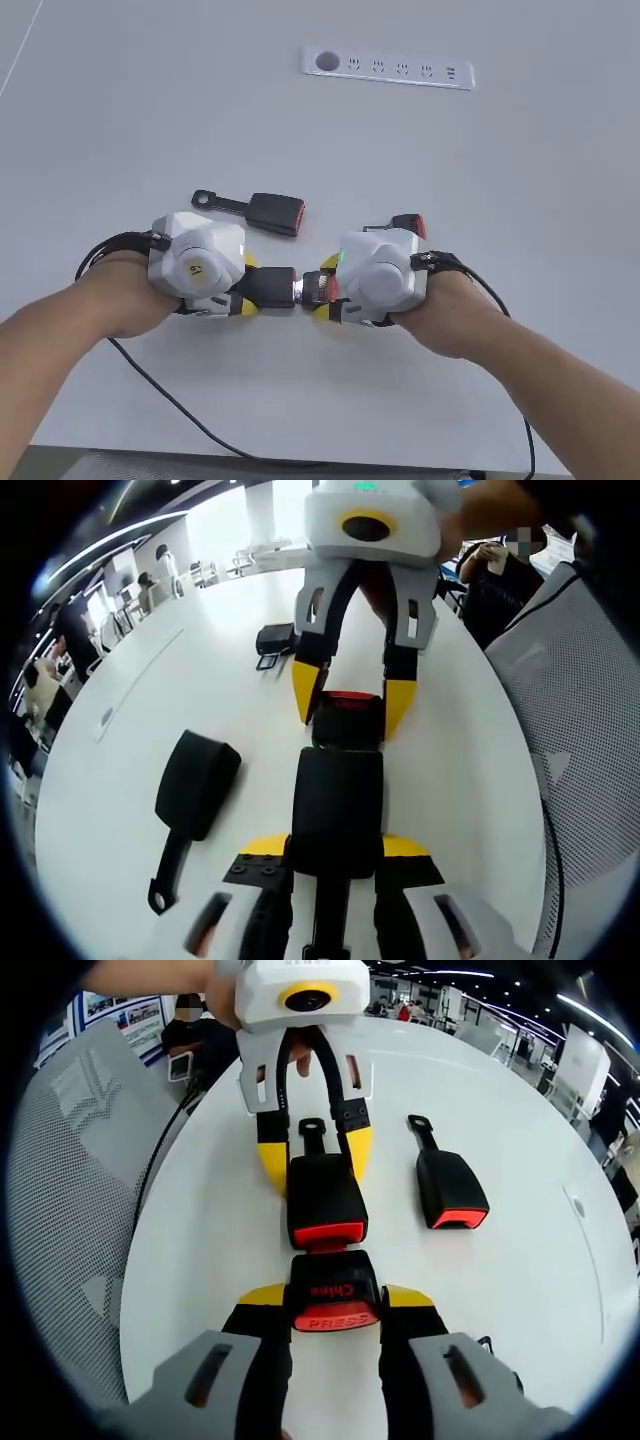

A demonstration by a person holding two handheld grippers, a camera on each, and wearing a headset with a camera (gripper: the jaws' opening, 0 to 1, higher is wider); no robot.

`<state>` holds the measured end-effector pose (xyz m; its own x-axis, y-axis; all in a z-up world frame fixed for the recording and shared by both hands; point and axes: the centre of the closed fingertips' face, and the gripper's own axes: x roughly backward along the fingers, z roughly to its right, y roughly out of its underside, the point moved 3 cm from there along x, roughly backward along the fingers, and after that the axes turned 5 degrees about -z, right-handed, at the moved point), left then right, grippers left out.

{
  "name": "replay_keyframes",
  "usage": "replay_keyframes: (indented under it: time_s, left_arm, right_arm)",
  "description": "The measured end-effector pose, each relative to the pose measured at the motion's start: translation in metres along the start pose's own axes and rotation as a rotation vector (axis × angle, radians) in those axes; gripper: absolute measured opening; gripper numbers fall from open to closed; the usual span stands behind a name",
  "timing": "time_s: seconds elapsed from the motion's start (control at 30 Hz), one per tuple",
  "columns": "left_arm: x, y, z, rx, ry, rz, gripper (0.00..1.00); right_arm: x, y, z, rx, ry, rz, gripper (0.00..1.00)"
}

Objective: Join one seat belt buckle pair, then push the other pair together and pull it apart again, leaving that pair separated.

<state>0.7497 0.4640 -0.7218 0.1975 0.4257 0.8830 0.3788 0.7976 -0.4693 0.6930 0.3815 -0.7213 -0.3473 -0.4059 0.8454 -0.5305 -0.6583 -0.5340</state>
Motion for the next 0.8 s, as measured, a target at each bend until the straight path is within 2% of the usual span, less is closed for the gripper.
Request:
replay_keyframes:
  time_s: [0.17,0.8]
  left_arm:
    - [0.0008,0.0003,0.0012,0.015,-0.004,0.016,0.30]
    - [0.0020,0.0024,0.0006,0.102,-0.034,-0.002,0.35]
  right_arm:
    - [0.0003,0.0003,-0.0001,-0.007,0.000,0.010,0.31]
    - [-0.0001,0.0003,-0.0005,-0.039,0.009,0.035,0.34]
